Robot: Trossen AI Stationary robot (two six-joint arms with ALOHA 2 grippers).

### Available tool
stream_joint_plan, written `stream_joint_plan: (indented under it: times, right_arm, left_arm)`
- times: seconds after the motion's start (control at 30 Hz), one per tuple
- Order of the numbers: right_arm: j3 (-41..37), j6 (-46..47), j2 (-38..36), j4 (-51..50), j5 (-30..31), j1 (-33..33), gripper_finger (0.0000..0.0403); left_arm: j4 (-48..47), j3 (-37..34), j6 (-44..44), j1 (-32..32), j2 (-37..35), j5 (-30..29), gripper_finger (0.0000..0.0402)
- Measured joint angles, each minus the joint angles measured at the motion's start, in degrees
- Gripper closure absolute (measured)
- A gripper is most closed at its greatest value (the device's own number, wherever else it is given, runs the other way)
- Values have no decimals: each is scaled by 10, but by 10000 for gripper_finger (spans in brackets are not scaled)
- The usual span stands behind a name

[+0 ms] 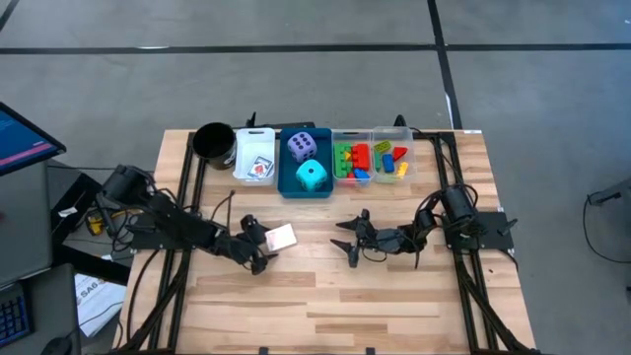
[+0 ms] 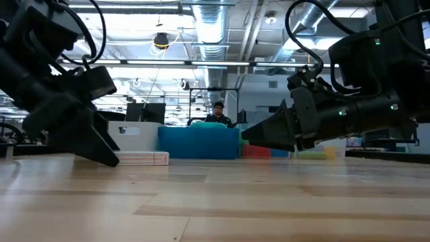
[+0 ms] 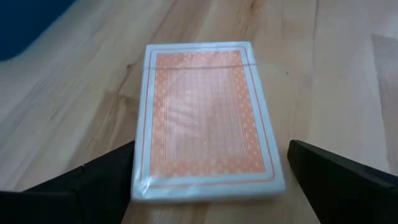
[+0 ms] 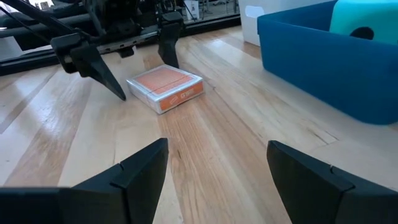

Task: Pick & Place Toys
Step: Put the orange playing card into the white bin

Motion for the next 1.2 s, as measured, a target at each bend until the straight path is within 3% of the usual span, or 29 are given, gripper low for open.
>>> stream_joint_plan:
  times: [0.3,0.57,0.83,0.97,1.2]
  right_arm:
    - [0,3,0,-1,0,0,133]
    - [0,10,0,-3,0,0,133]
    - [0,10,0,-3,0,0,133]
    - [0,10,0,-3,0,0,133]
    - [0,10,0,-3,0,0,133]
  left_arm:
    - [0,6,-5,0,20,-3,17]
    - [-2,5,-8,0,20,-6,101]
    - [17,4,-3,0,14,-20,101]
    - [14,2,13,1,-29,-28,101]
    - [-24,3,58,30,-165,-82,101]
